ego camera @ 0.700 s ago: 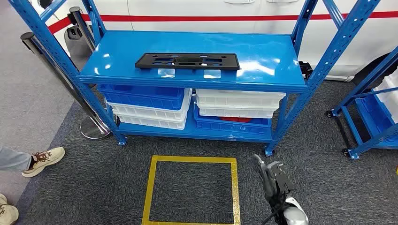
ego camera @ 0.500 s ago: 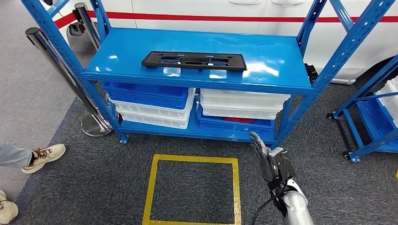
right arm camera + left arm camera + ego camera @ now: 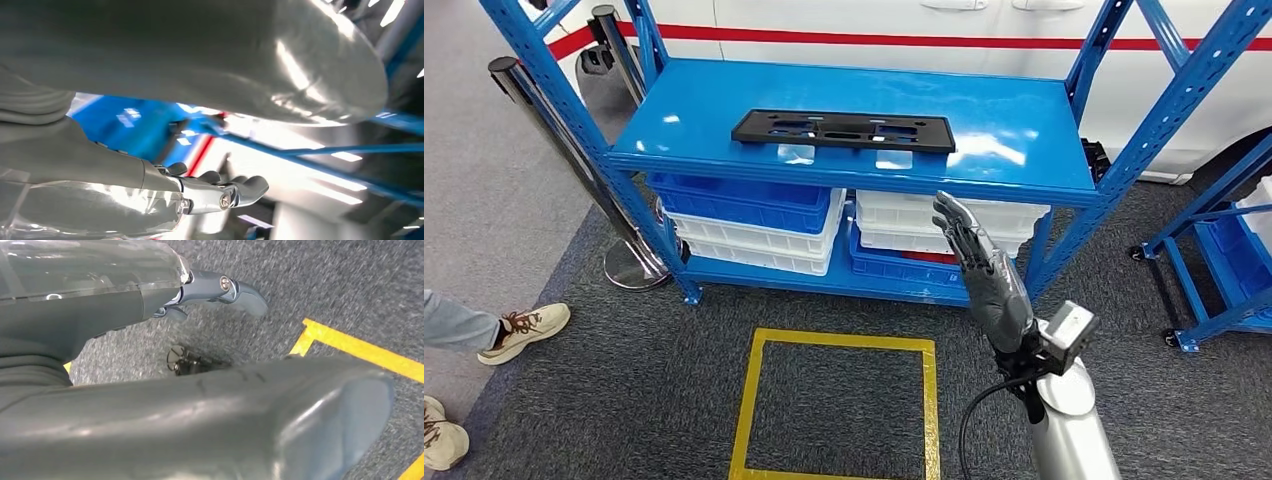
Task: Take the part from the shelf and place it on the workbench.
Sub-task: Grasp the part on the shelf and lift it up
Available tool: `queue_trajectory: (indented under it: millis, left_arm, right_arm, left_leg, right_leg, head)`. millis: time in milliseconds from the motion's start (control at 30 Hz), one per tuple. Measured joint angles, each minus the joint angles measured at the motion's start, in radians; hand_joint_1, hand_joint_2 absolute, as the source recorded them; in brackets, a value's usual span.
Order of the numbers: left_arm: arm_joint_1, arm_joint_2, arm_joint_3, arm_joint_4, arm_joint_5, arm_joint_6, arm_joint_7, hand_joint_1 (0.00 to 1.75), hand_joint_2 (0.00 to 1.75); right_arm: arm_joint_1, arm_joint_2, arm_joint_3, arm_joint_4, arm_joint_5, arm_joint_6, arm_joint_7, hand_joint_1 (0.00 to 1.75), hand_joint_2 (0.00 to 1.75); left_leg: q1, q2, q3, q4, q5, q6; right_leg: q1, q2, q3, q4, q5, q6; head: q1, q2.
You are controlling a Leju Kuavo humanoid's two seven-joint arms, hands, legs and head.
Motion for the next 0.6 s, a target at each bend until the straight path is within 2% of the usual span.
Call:
queue_trajectory:
  millis: [67,100,167,200,233,267,333,367,400,500,567,600]
  left_arm:
    - [-0.002,-0.001,0.007,0.002,0.0,0.005,-0.001,0.0,0.0]
    - [-0.003,-0.002,0.01,0.003,0.001,0.006,-0.001,0.0,0.0]
    - [-0.005,-0.003,0.015,0.005,0.001,0.008,-0.001,0.0,0.0]
    - [-0.005,-0.003,0.019,0.007,0.001,0.009,-0.002,0.0,0.0]
    - [-0.005,-0.003,0.023,0.01,0.001,0.01,-0.002,0.0,0.0]
    - [-0.006,-0.004,0.027,0.012,0.001,0.01,-0.003,0.0,0.0]
    - [-0.008,-0.004,0.035,0.016,0.001,0.011,-0.004,0.0,0.0]
    - [-0.009,-0.004,0.036,0.016,0.001,0.012,-0.004,0.0,0.0]
    - [-0.01,-0.004,0.037,0.016,0.001,0.012,-0.004,0.0,0.0]
    - [-0.008,-0.003,0.038,0.016,0.0,0.011,-0.005,0.0,0.0]
    - [-0.009,-0.004,0.041,0.018,0.0,0.011,-0.007,0.0,0.0]
    - [-0.011,-0.004,0.044,0.019,0.0,0.011,-0.009,0.0,0.0]
  right_arm:
    - [-0.014,-0.005,0.036,-0.065,-0.027,0.01,-0.016,0.0,0.0]
    - [-0.021,-0.007,0.053,-0.09,-0.04,0.015,-0.025,0.0,0.0]
    - [-0.027,-0.011,0.083,-0.135,-0.066,0.027,-0.04,0.0,0.0]
    - [-0.029,-0.015,0.098,-0.161,-0.078,0.032,-0.046,0.0,0.0]
    - [-0.034,-0.021,0.118,-0.192,-0.092,0.037,-0.054,0.0,0.0]
    - [-0.04,-0.029,0.138,-0.223,-0.105,0.042,-0.062,0.0,0.0]
    - [-0.05,-0.04,0.17,-0.268,-0.125,0.051,-0.074,0.0,0.0]
    - [-0.052,-0.042,0.177,-0.279,-0.13,0.052,-0.077,0.0,0.0]
    - [-0.051,-0.043,0.18,-0.284,-0.132,0.053,-0.079,0.0,0.0]
    - [-0.051,-0.045,0.182,-0.296,-0.137,0.053,-0.082,0.0,0.0]
    - [-0.054,-0.057,0.194,-0.324,-0.152,0.06,-0.087,0.0,0.0]
    - [-0.057,-0.067,0.205,-0.34,-0.163,0.064,-0.092,0.0,0.0]
  left_leg:
    - [0.002,0.003,-0.018,0.042,-0.028,-0.011]
    - [0.005,0.005,-0.043,0.093,-0.054,-0.015]
    - [0.009,0.007,-0.111,0.226,-0.107,-0.023]
    - [0.011,0.007,-0.135,0.268,-0.115,-0.026]
    - [0.012,0.008,-0.142,0.276,-0.105,-0.027]
    - [0.014,0.009,-0.129,0.243,-0.076,-0.028]
    - [0.016,0.012,-0.066,0.111,-0.008,-0.025]
    - [0.014,0.013,-0.038,0.055,0.009,-0.02]
    - [0.012,0.013,-0.021,0.02,0.013,-0.014]
    - [0.009,0.01,-0.009,0.001,0.004,0.008]
    - [0.009,0.009,0.003,-0.003,0.0,0.022]
    - [0.009,0.009,0.009,-0.005,-0.003,0.028]
  right_leg:
    - [-0.004,-0.001,0.004,-0.007,0.002,-0.011]
    - [-0.005,-0.002,0.006,-0.008,0.001,-0.015]
    - [-0.004,-0.004,0.008,-0.007,-0.003,-0.019]
    - [-0.004,-0.005,0.01,-0.007,-0.005,-0.019]
    - [-0.004,-0.005,0.013,-0.006,-0.008,-0.018]
    - [-0.004,-0.004,0.017,-0.006,-0.011,-0.016]
    - [-0.004,-0.004,0.029,-0.006,-0.02,-0.009]
    - [-0.003,-0.004,0.033,-0.005,-0.025,-0.003]
    - [-0.002,-0.004,0.035,-0.005,-0.028,0.003]
    - [-0.003,-0.004,0.036,0.004,-0.027,0.023]
    - [-0.005,-0.003,0.02,0.046,-0.045,0.032]
    - [-0.005,-0.003,-0.006,0.093,-0.066,0.034]
  head:
    - [0.0,0.0]
    - [-0.001,0.0]
    - [-0.001,0.0]
    - [-0.001,0.0]
    - [-0.001,0.0]
    - [-0.001,0.0]
    - [-0.001,0.0]
    - [-0.001,0.0]
    - [0.0,0.0]
    - [0.001,0.0]
    - [0.002,0.0]
    - [0.003,0.0]
